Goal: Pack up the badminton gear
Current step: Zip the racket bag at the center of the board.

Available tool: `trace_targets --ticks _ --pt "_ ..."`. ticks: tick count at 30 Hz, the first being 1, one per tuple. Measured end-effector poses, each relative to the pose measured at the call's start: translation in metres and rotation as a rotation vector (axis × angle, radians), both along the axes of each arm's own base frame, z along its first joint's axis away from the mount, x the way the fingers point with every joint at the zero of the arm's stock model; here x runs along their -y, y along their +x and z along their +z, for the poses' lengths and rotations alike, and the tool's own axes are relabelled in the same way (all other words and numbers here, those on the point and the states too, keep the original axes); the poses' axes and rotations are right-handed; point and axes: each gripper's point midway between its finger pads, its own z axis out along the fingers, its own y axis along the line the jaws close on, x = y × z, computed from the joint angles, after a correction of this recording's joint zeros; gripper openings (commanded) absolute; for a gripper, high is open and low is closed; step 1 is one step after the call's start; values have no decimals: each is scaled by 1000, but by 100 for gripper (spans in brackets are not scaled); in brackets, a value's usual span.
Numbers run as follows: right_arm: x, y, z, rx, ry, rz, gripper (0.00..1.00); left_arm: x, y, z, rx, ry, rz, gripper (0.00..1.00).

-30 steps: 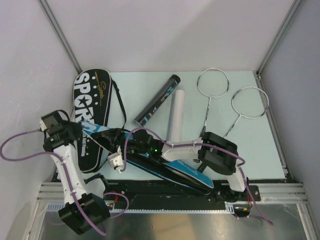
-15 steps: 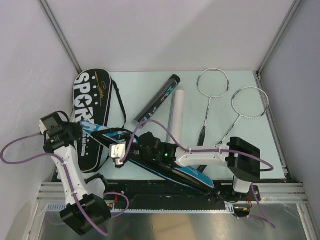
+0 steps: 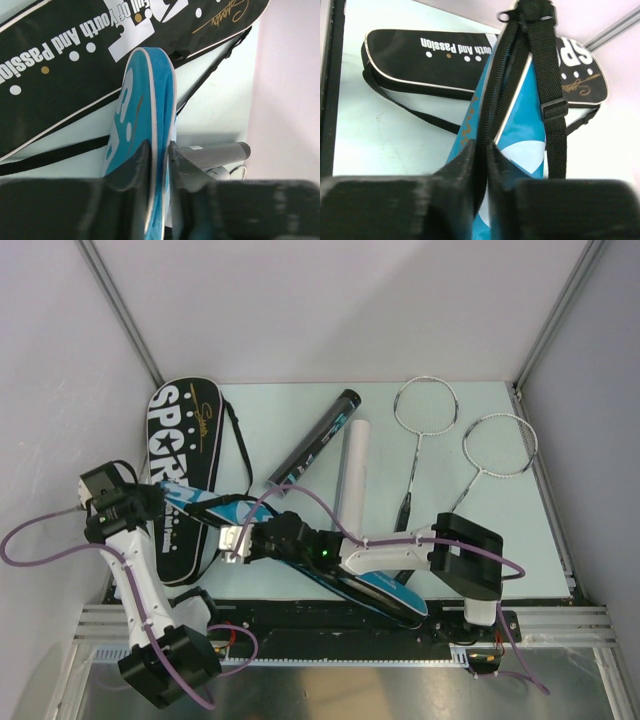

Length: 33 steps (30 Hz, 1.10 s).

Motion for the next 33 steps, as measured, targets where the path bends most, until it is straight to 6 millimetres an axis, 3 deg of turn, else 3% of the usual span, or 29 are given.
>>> trace_targets --ticks 4,8,15,21,33 --pt "9 7 -8 3 -21 0 0 3 -5 4 -20 -12 -1 64" --pt "20 7 -7 20 -42 14 0 4 -11 9 -42 -18 12 74" --pt "47 10 11 50 -58 6 0 6 -19 7 -95 -38 16 77" --pt "66 3 11 57 -65 23 0 8 -18 -5 -147 -77 8 76" --pt "66 -7 5 58 -56 84 0 23 -11 -32 -186 -193 -52 73"
